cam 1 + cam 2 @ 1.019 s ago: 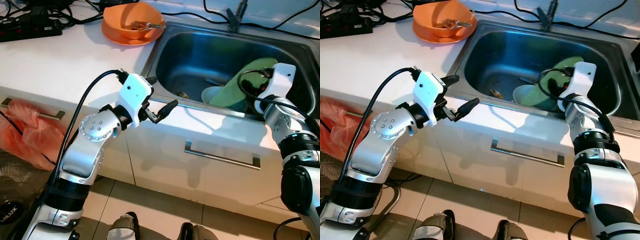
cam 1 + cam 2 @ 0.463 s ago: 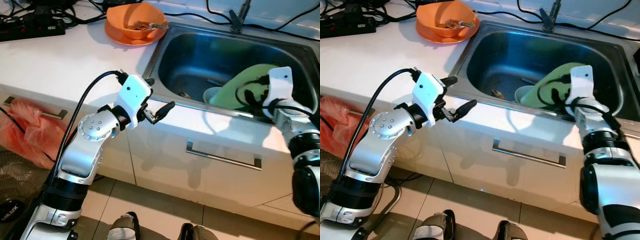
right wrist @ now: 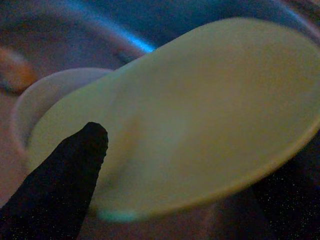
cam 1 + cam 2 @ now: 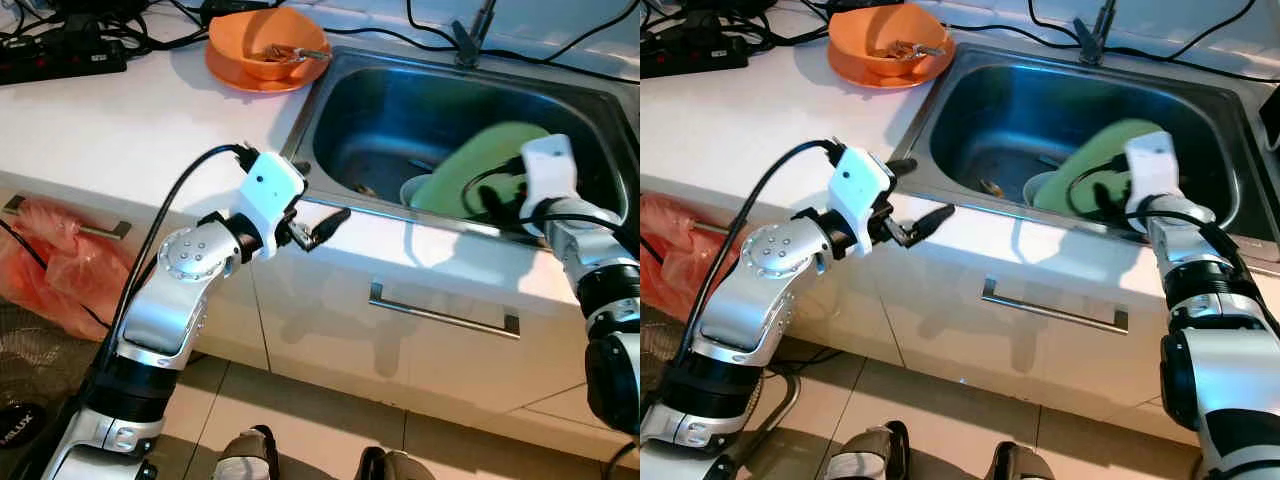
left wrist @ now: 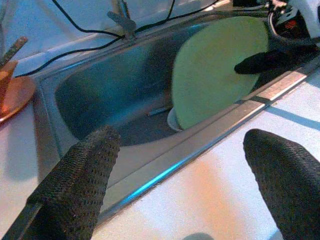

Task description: Kitchen organization

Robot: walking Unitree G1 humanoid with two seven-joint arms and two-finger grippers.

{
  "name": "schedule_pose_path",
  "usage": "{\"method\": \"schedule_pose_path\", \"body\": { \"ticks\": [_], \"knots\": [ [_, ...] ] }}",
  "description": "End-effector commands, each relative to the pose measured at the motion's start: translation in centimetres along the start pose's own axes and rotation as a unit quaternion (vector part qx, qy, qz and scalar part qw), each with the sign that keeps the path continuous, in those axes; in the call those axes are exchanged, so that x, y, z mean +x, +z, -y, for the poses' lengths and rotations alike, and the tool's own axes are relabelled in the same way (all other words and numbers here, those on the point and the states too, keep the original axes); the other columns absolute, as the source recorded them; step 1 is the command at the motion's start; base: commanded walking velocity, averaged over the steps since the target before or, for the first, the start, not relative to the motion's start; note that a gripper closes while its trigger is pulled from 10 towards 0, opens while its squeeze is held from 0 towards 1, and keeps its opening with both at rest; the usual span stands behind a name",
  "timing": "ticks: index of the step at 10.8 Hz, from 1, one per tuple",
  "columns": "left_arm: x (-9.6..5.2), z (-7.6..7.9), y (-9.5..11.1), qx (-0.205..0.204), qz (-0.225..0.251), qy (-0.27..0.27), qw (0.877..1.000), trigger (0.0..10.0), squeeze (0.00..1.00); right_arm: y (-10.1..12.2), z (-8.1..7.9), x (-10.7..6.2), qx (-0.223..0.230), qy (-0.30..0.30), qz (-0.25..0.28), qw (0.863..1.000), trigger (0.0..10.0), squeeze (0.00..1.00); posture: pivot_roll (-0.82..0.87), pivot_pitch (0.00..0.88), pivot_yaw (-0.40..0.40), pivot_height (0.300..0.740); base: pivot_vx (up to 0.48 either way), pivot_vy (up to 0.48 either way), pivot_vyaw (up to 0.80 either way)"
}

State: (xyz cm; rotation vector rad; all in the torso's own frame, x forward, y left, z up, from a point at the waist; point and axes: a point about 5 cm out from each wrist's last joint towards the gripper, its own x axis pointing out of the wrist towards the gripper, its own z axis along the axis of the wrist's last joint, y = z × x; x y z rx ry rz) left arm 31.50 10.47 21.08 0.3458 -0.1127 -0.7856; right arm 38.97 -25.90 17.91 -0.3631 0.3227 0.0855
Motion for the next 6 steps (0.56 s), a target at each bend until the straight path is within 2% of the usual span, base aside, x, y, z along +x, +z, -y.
{"method": "schedule_pose_path", "body": {
  "ticks": [1, 2, 6],
  "knots": [
    [0.1, 0.5, 0.0, -0.002, -0.001, -0.017, 1.0, 10.0, 0.0, -0.4, -0.4, 0.0, -0.042, 0.035, -0.018, 0.998, 10.0, 1.0, 0.15, 0.117, -0.039, 0.74, 0.0, 0.0, 0.0],
    [0.2, 0.5, -0.1, 0.0, -0.002, -0.019, 1.0, 10.0, 0.0, -0.8, -0.7, -0.1, -0.1, 0.06, -0.023, 0.993, 10.0, 1.0, 0.15, 0.116, -0.038, 0.74, 0.0, 0.0, 0.0],
    [0.1, 0.4, -0.1, 0.001, -0.008, -0.02, 1.0, 10.0, 0.0, -1.2, 1.1, -0.6, -0.14, 0.017, -0.031, 0.99, 10.0, 1.0, 0.15, 0.115, -0.04, 0.74, 0.0, 0.0, 0.0]
  ]
}}
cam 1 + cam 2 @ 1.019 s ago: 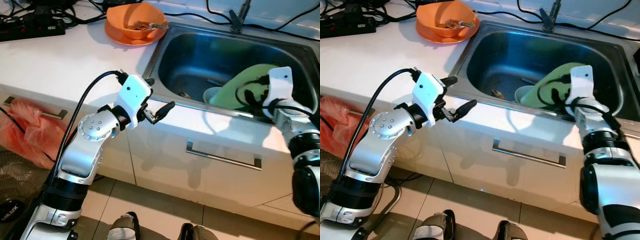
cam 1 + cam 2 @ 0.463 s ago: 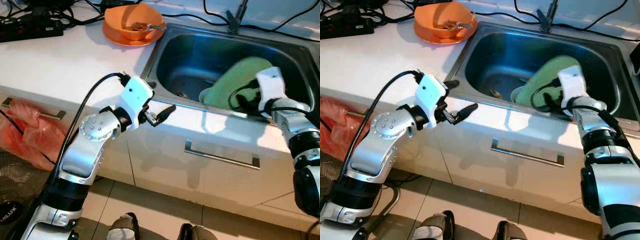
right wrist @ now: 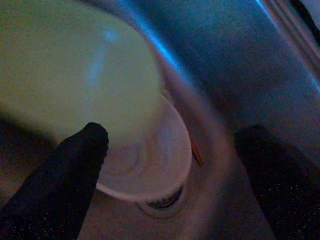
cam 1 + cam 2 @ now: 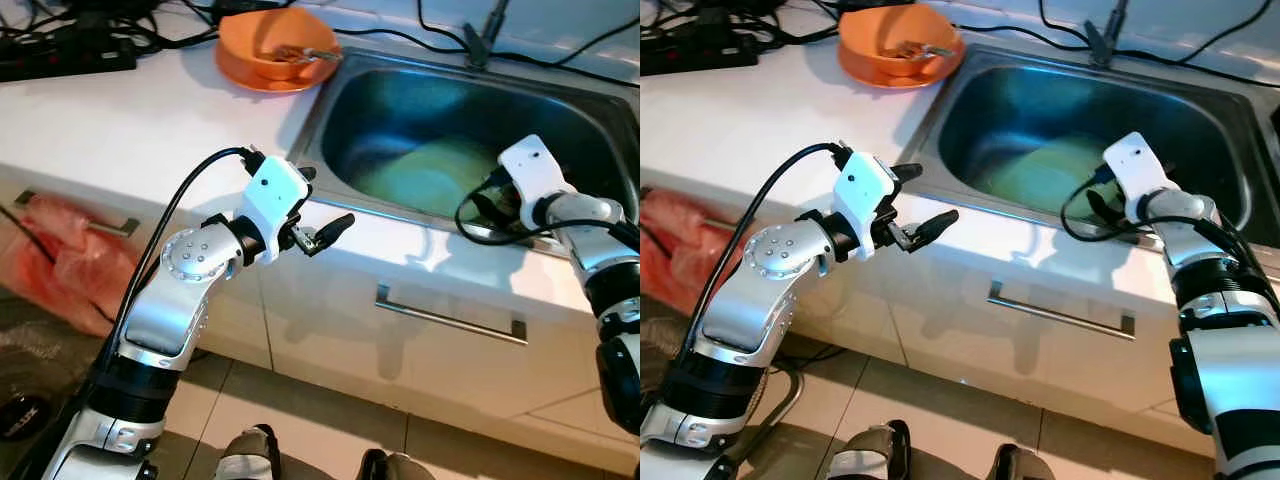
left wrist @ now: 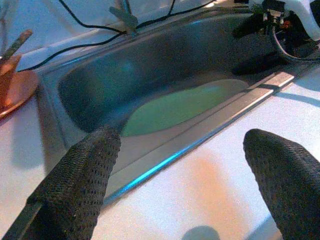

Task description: Kitchen organization

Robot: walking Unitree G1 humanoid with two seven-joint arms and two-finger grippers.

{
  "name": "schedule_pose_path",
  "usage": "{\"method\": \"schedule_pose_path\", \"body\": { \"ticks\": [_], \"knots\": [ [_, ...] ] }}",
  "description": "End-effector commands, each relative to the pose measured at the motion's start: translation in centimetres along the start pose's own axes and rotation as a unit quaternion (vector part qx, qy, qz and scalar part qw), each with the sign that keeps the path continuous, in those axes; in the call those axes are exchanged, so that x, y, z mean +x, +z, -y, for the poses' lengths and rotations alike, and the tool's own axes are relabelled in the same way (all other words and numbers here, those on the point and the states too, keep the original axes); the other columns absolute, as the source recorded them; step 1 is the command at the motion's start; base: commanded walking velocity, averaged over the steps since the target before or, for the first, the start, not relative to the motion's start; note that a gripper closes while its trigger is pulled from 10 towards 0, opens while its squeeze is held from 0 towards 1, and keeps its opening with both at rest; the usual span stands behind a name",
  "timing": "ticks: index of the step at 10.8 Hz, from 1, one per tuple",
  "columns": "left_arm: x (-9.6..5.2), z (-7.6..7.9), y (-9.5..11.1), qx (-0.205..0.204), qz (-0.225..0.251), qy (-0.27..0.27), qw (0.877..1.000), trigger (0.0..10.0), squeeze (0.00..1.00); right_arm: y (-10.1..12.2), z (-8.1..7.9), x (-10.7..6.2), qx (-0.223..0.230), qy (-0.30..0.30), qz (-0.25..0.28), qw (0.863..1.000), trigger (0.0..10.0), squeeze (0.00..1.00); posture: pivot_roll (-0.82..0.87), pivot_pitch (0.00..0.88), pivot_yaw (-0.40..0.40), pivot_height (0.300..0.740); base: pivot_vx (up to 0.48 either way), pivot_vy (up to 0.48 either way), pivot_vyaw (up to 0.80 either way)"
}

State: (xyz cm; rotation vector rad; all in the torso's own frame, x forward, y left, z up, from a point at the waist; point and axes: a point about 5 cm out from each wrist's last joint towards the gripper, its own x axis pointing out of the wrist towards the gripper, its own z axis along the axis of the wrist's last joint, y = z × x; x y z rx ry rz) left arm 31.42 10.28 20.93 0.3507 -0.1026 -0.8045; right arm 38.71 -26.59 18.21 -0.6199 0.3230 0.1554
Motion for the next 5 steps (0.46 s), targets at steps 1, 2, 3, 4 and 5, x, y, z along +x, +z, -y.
{"method": "schedule_pose_path", "body": {
  "ticks": [1, 2, 3, 4, 5],
  "knots": [
    [0.0, 0.2, -0.1, 0.001, -0.005, -0.01, 1.0, 10.0, 0.0, -1.3, 0.5, -0.3, -0.005, -0.005, -0.027, 1.0, 10.0, 1.0, 0.15, 0.116, -0.039, 0.74, 0.0, 0.0, 0.0],
    [0.0, 0.2, -0.1, 0.0, -0.006, -0.01, 1.0, 10.0, 0.0, -1.1, 0.9, -0.4, 0.012, -0.013, -0.023, 1.0, 10.0, 1.0, 0.15, 0.116, -0.038, 0.74, 0.0, 0.0, 0.0],
    [0.0, 0.2, -0.2, -0.001, -0.007, -0.011, 1.0, 10.0, 0.0, -0.3, 1.1, -0.3, 0.037, -0.022, -0.003, 0.999, 10.0, 1.0, 0.15, 0.116, -0.037, 0.74, 0.0, 0.0, 0.0],
    [0.0, 0.2, -0.2, -0.001, -0.008, -0.011, 1.0, 10.0, 0.0, 0.5, 1.1, -0.2, 0.067, -0.019, 0.02, 0.997, 10.0, 1.0, 0.15, 0.116, -0.037, 0.74, 0.0, 0.0, 0.0],
    [0.0, 0.2, -0.2, -0.002, -0.008, -0.011, 1.0, 10.0, 0.0, 2.6, 0.9, 0.0, 0.134, -0.005, 0.08, 0.988, 10.0, 1.0, 0.15, 0.117, -0.036, 0.74, 0.0, 0.0, 0.0]
  ]
}}
